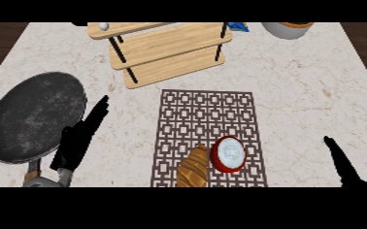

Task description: Pick the can from the placemat and place it in the tiered shelf

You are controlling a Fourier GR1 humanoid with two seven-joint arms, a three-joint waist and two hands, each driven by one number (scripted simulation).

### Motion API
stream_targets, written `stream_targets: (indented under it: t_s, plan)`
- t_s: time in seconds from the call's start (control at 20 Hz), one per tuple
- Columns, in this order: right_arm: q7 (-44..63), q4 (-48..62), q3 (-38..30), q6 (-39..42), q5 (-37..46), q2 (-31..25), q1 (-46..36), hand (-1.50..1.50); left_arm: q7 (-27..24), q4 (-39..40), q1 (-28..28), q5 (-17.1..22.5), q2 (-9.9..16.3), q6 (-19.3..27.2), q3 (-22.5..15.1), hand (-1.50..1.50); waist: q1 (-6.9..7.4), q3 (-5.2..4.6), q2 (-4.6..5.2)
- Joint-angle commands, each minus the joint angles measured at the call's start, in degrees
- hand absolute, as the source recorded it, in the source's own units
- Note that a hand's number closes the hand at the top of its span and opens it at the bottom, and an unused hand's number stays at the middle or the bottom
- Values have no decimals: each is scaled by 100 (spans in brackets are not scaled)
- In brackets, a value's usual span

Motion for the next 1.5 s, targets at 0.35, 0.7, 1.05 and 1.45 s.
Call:
stream_targets:
  t_s: [0.35,0.7,1.05,1.45]
  plan:
    - [2664,236,724,2008,1082,467,-1453,-150,-7,214,-242,-97,-124,-160,-94,0,258,16,38]
    - [2940,1194,875,2565,1171,1691,-1919,-150,-45,314,-231,-68,-190,-126,7,0,157,20,-7]
    - [2944,2262,894,2868,2036,3094,-2248,-150,-88,466,-236,-11,-48,-278,170,0,18,32,-33]
    - [2945,2920,475,3440,2756,3464,-2561,-150,-230,473,-12,-84,-261,-88,169,0,-38,50,-49]
